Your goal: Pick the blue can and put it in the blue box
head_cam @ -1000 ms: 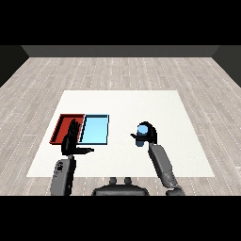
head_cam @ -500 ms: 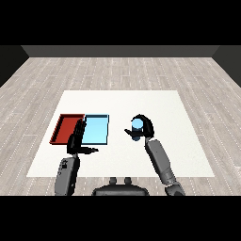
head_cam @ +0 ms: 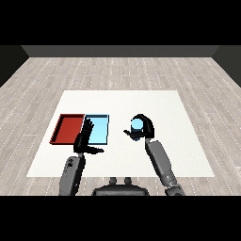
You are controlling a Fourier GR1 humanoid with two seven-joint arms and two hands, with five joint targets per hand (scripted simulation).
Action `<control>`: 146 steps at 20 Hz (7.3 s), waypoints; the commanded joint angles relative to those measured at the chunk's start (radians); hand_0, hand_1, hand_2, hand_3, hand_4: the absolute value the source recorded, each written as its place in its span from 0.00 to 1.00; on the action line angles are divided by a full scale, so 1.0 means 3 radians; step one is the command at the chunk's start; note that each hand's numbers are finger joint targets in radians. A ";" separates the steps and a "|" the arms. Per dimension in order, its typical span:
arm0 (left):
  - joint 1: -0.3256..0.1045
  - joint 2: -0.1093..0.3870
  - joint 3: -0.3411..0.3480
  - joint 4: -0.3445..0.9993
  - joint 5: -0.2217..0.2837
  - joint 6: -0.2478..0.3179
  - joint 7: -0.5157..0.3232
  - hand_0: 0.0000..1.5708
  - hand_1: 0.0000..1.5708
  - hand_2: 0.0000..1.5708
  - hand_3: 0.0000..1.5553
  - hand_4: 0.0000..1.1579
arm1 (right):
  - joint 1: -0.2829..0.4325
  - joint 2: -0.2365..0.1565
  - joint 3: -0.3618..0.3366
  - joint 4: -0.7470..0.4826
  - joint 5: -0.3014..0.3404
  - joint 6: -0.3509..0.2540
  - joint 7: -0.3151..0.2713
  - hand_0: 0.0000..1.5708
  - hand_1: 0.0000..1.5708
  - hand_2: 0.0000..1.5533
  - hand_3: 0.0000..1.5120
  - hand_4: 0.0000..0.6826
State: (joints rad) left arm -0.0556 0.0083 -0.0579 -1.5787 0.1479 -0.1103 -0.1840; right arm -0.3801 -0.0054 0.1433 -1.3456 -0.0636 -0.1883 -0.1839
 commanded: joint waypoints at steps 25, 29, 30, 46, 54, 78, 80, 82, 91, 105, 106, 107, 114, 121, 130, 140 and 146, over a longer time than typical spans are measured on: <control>-0.0753 -0.0028 -0.1098 0.1009 0.0282 0.0951 -0.0036 0.00 0.00 0.00 0.00 0.00 | -0.0332 0.0018 0.0508 0.0149 -0.0185 -0.0216 -0.0046 0.91 0.91 0.94 0.94 0.90; -0.0866 -0.0028 -0.1179 0.1028 0.0368 0.1123 0.0001 0.00 0.00 0.00 0.00 0.00 | -0.0140 0.0018 0.0539 -0.0371 0.0007 -0.0111 0.0343 0.91 0.91 0.94 0.94 0.90; -0.0872 -0.0028 -0.1405 0.1073 0.0467 0.1208 -0.0042 0.00 0.00 0.00 0.00 0.00 | -0.0376 0.0018 0.0479 0.0005 -0.0083 -0.0116 0.0132 0.91 0.91 0.94 0.94 0.90; -0.1189 -0.0028 -0.1361 0.1677 0.0567 0.1108 -0.0408 0.00 0.00 0.00 0.00 0.00 | -0.0469 0.0017 0.0897 0.0294 -0.0391 -0.0350 -0.0173 0.94 0.94 0.94 0.94 0.88; -0.1028 -0.0028 -0.1452 0.1288 0.0588 0.1204 -0.0279 0.00 0.00 0.00 0.00 0.00 | -0.0309 0.0018 0.0906 0.0023 -0.0195 -0.0257 -0.0004 0.92 0.92 0.93 0.92 0.82; -0.1520 -0.0022 -0.1564 0.1556 0.0238 0.1946 0.0164 0.54 0.54 0.56 0.36 0.57 | -0.0421 0.0013 0.1265 -0.0076 -0.0597 -0.0528 -0.0044 0.94 0.94 0.94 0.93 0.86; -0.1402 -0.0022 -0.1615 0.1683 0.0487 0.1909 -0.0147 0.44 0.44 0.49 0.36 0.57 | -0.0329 0.0013 0.1266 -0.0121 -0.0530 -0.0460 -0.0079 0.94 0.94 0.93 0.93 0.87; -0.1445 -0.0023 -0.1700 0.1489 0.0417 0.2203 0.0147 0.53 0.53 0.55 0.37 0.55 | -0.0502 0.0013 0.1157 0.0160 -0.0596 -0.0364 -0.0197 0.93 0.93 0.93 0.93 0.84; -0.1517 -0.0026 -0.1556 0.1689 0.0804 0.2252 -0.0788 1.00 1.00 0.99 0.94 0.90 | -0.0307 0.0013 0.1065 -0.0069 -0.0463 -0.0392 0.0130 0.00 0.00 0.00 0.00 0.00; -0.1489 0.0005 -0.1450 0.1859 0.0590 0.2300 -0.1068 1.00 1.00 1.00 0.95 0.99 | -0.0209 -0.0036 0.0596 -0.0232 -0.0637 -0.0234 0.0029 0.00 0.00 0.00 0.00 0.00; -0.1587 -0.0026 -0.1620 0.1852 0.0719 0.2401 -0.0992 1.00 1.00 1.00 0.95 0.98 | -0.0176 -0.0171 0.0506 -0.0337 -0.0699 -0.0057 0.0042 0.00 0.00 0.00 0.00 0.00; -0.1394 -0.0026 -0.1573 0.1753 0.0538 0.2360 -0.1027 1.00 1.00 1.00 0.95 0.98 | -0.0082 -0.0125 0.0602 -0.0585 -0.0546 -0.0214 0.0195 0.00 0.00 0.00 0.00 0.00; -0.1537 0.0055 -0.1172 0.2029 0.0436 0.2253 -0.0990 1.00 1.00 1.00 0.95 0.97 | 0.0297 -0.0372 0.0458 -0.1282 -0.0622 -0.0019 0.0329 0.00 0.00 0.00 0.00 0.00; -0.1604 0.0661 -0.0838 0.2151 0.0416 0.2293 -0.0734 1.00 1.00 0.99 0.96 0.98 | 0.0761 -0.0694 -0.0159 -0.1132 -0.0920 0.0351 -0.0332 0.00 0.00 0.00 0.00 0.00; -0.2196 0.0827 -0.0612 0.3594 0.0232 0.2080 -0.0377 1.00 1.00 0.99 0.96 0.91 | 0.0594 -0.0532 -0.0137 -0.1156 -0.1020 0.0325 -0.0088 0.00 0.00 0.00 0.00 0.00; -0.2559 0.0493 -0.0470 0.4849 0.0136 0.2011 -0.0327 1.00 1.00 0.98 0.93 0.83 | 0.0523 -0.0403 -0.0265 -0.0665 -0.1044 0.0345 -0.0277 0.00 0.00 0.00 0.00 0.00; -0.2577 0.0501 -0.0138 0.4969 0.0390 0.1994 -0.0278 0.51 0.51 0.57 0.73 0.65 | 0.0665 -0.0479 -0.0416 -0.0838 -0.1164 0.0428 -0.0293 0.00 0.00 0.00 0.00 0.00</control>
State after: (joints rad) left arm -0.8269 0.1622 -0.1618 -0.1118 0.2145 0.5009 -0.2784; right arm -0.2031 -0.1510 0.0381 -1.5794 -0.3897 -0.0735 -0.2617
